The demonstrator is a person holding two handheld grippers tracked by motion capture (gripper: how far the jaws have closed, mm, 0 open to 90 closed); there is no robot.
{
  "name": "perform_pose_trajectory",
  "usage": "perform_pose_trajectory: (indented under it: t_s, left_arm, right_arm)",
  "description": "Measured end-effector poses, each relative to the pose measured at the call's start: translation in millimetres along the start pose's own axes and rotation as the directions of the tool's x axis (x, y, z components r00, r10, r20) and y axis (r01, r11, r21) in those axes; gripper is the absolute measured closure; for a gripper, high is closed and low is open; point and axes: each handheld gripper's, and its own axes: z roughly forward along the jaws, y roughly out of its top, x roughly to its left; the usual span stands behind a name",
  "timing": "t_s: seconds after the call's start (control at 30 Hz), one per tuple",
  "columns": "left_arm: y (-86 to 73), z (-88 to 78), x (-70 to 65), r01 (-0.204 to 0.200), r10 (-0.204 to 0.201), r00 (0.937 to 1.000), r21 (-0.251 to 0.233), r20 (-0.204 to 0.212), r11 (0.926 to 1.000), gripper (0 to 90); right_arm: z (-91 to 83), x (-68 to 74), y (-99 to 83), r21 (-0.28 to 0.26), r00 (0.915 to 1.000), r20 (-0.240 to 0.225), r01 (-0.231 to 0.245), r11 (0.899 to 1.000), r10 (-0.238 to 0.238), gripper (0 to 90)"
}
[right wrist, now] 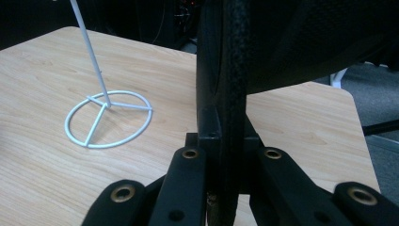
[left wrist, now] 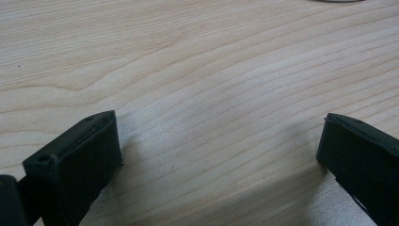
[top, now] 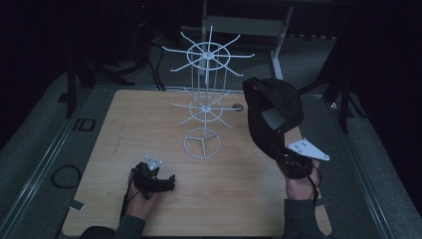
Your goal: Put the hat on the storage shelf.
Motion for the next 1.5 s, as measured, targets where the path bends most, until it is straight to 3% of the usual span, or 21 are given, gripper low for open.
perform_pose_trajectory:
  t_s: [0.63, 1.5]
  left_arm:
    - [0.0, -0.1, 0.0, -0.001, 0.001, 1.0, 0.001, 0.001, 1.0, 0.1]
    - [0.2, 0.2, -0.6, 0.002, -0.002, 1.0, 0.0, 0.0, 1.0, 0.1]
  right_arm:
    - [2.1, 8.4, 17.6, -0.037, 0.9996, -0.003, 0.028, 0.999, -0.028, 86.6]
    - [-6.4, 5.2, 35.8, -0.069, 0.9987, 0.019, 0.049, 0.996, -0.048, 86.6]
